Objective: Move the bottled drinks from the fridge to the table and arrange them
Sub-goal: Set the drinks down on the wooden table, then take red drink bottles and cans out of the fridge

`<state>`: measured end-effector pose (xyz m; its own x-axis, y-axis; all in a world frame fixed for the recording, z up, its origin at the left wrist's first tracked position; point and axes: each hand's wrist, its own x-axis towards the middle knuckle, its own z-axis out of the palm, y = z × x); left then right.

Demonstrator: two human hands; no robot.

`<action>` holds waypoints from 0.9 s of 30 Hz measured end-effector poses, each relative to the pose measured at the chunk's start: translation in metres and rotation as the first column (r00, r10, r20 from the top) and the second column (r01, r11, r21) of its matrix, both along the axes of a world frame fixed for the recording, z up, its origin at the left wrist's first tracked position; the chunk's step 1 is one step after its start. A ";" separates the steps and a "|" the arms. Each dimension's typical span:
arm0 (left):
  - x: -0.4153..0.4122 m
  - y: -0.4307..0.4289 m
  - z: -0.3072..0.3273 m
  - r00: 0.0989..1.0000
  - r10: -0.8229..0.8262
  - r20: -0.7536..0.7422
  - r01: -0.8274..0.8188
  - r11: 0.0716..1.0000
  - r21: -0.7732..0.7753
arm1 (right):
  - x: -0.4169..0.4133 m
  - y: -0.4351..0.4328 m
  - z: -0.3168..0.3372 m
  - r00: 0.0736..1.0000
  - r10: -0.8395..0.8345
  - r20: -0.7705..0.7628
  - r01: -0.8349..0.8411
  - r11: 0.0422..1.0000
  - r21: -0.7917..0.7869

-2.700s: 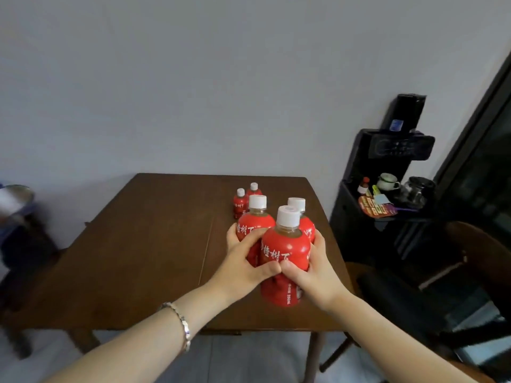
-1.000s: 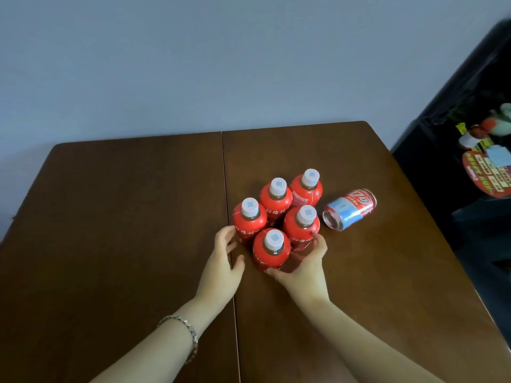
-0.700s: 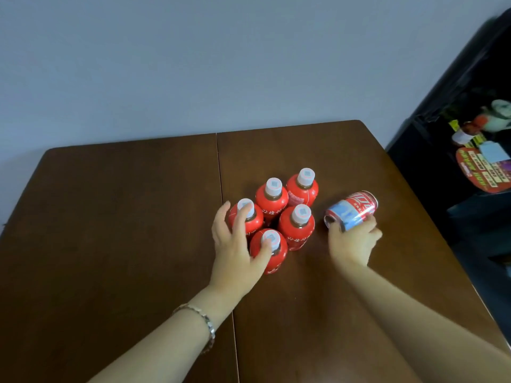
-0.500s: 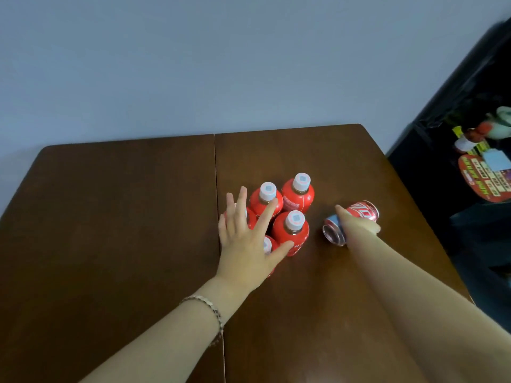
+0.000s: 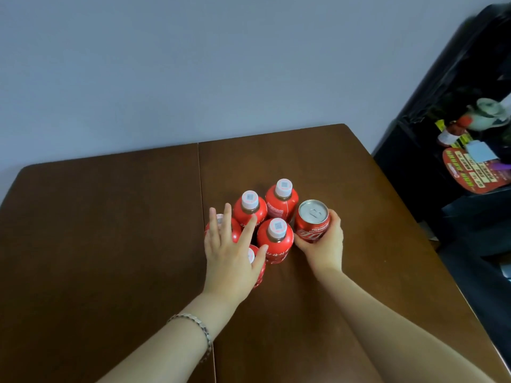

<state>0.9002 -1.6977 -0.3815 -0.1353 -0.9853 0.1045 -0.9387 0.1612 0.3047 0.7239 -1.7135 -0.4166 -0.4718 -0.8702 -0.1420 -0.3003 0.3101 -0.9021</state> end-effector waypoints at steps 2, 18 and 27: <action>0.000 0.000 0.002 1.000 -0.006 -0.003 0.006 1.000 0.006 | 0.000 0.004 0.002 1.000 -0.025 -0.004 0.025 0.998 0.057; -0.107 0.046 0.118 0.839 -0.541 0.067 0.453 0.760 0.467 | -0.074 0.114 0.121 0.901 0.384 -0.201 -0.188 0.764 0.617; -0.265 0.205 0.195 0.612 -0.790 -0.043 0.727 0.540 0.424 | -0.190 0.336 0.212 0.926 0.148 -0.348 0.096 0.798 0.595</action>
